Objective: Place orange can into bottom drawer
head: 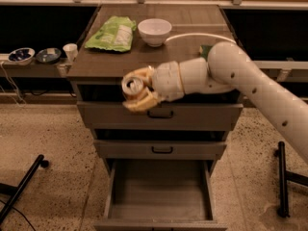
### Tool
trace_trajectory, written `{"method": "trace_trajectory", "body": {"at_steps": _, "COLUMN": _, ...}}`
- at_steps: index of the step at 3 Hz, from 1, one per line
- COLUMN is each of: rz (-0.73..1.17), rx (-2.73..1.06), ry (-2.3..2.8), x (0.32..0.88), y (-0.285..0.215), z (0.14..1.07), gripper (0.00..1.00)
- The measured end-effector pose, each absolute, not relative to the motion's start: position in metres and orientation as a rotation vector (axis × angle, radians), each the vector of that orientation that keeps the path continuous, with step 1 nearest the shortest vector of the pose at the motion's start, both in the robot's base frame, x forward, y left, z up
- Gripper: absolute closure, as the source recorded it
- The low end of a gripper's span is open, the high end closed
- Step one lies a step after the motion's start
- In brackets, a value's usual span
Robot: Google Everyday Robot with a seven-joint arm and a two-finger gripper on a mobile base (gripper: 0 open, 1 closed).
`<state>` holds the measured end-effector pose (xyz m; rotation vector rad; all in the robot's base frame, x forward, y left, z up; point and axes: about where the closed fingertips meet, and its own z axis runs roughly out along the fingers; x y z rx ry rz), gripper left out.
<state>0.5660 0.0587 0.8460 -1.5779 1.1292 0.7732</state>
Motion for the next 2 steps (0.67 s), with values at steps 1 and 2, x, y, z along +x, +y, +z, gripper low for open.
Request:
{"method": "trace_trajectory", "body": {"at_steps": 1, "rz": 0.809, "rx": -1.664, "ry": 1.162, "x": 0.537, "y": 0.063, "z": 0.803, "gripper": 1.0}}
{"method": "trace_trajectory", "body": {"at_steps": 2, "rz": 0.827, "rx": -1.668, "ry": 1.177, "x": 0.531, "y": 0.062, "z": 0.788, "gripper": 1.0}}
